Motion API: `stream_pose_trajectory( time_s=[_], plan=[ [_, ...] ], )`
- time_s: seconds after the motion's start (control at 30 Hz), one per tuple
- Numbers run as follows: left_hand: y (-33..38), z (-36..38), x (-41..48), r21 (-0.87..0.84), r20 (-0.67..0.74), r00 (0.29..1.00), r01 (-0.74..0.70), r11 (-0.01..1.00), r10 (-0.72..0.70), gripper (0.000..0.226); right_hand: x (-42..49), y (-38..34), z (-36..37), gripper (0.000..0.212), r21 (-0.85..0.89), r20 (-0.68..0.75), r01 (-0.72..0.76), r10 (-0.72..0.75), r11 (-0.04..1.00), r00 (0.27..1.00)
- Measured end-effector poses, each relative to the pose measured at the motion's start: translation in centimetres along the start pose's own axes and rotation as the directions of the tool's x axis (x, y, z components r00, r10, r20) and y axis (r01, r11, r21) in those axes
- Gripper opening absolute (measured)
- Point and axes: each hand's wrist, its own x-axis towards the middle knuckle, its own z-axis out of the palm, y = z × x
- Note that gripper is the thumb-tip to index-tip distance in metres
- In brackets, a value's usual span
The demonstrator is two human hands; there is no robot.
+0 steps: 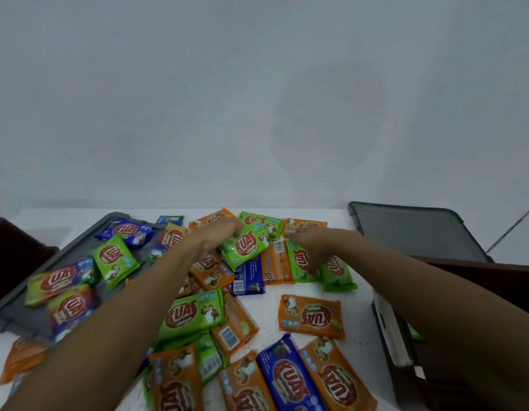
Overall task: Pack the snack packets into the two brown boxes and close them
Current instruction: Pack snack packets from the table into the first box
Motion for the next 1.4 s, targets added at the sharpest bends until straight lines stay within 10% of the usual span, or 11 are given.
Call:
stream_pose_trajectory(
  time_s=[0.23,0.5,0.8,1.03,1.4],
  plan=[
    [-0.5,-0.4,-0.4,0.109,0.023,0.998,-0.066,0.992,0.064,0.017,-0.1,-0.2,-0.6,0.122,0.048,-0.021,-0.065,0.066,0.997,0.998],
    [1.9,1.4,-1.4,0.152,0.01,0.981,-0.192,0.97,0.193,0.013,-5.9,3.3,-2.9,0.046,0.371,-0.216,0.096,-0.015,0.924,0.976],
    [11.1,9.2,-5.9,0.104,0.127,0.87,-0.49,0.865,0.477,0.012,-20.6,12.8,-1.1,0.028,0.848,-0.333,0.224,0.154,0.48,0.93],
    [16.9,16.6,-9.7,0.229,0.281,0.743,-0.667,0.709,0.608,0.026,-27.6,17.5,3.6,0.021,0.698,-0.078,0.018,0.051,0.716,0.996],
    [14.1,30.4,-8.7,0.663,0.648,0.758,-0.609,0.436,0.073,0.033,-26.8,16.8,12.9,0.04,0.261,0.157,0.065,-0.108,0.963,0.982]
  ],
)
